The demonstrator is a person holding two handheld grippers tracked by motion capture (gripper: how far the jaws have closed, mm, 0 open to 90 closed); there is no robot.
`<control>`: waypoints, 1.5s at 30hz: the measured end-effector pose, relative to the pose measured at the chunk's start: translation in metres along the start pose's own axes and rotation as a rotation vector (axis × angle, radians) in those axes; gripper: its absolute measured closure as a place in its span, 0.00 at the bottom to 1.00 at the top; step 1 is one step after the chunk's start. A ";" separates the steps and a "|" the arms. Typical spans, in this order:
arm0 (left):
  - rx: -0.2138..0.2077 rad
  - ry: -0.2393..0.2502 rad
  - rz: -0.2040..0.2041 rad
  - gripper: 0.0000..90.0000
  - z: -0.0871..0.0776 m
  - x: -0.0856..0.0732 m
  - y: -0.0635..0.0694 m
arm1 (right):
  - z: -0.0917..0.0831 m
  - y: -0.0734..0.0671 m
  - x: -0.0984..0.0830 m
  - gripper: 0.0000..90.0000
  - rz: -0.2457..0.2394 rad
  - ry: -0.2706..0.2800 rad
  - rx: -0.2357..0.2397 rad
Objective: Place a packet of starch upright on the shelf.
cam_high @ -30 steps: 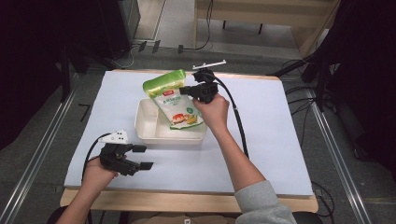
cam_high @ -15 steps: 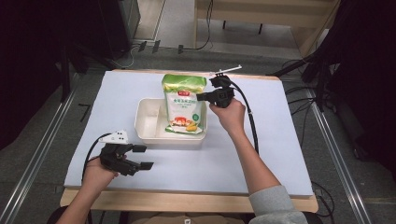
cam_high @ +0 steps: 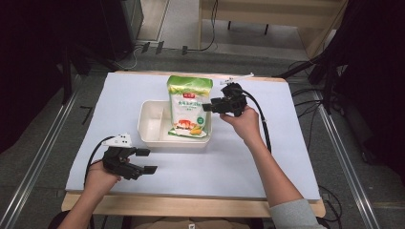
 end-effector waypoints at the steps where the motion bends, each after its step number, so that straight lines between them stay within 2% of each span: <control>1: 0.000 -0.001 0.001 0.26 0.000 0.000 0.000 | -0.002 -0.001 -0.004 0.52 0.002 -0.005 0.005; 8: -0.001 -0.001 -0.003 0.26 0.001 -0.001 0.000 | -0.011 -0.004 -0.019 0.49 0.012 0.019 0.027; 17: -0.002 -0.006 -0.003 0.26 0.001 -0.001 0.000 | -0.029 -0.002 -0.040 0.49 0.007 0.056 0.005; 24: -0.006 -0.002 0.002 0.26 0.001 0.000 0.001 | -0.037 0.001 -0.058 0.48 0.006 0.047 -0.005; 36: -0.014 -0.006 0.008 0.26 0.002 0.000 0.003 | -0.048 -0.017 -0.091 0.45 -0.051 0.033 -0.004; 40: -0.015 -0.006 0.010 0.26 0.002 0.000 0.003 | -0.052 -0.021 -0.105 0.44 -0.072 0.033 -0.025; 42: -0.014 -0.007 0.012 0.26 0.002 0.000 0.003 | -0.053 -0.022 -0.111 0.44 -0.076 0.045 -0.024; 45: -0.019 -0.011 0.016 0.26 0.001 0.000 0.003 | -0.055 -0.024 -0.119 0.45 -0.048 0.046 -0.014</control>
Point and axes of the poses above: each handheld gripper's, and its own axes: z roughly forward along the jaws, x roughly out of its top, y roughly to its right, the point moved 10 cm from there along z, roughly forward along the jaws, and after that the axes turned 7 degrees about -x, right-handed, at the moved point
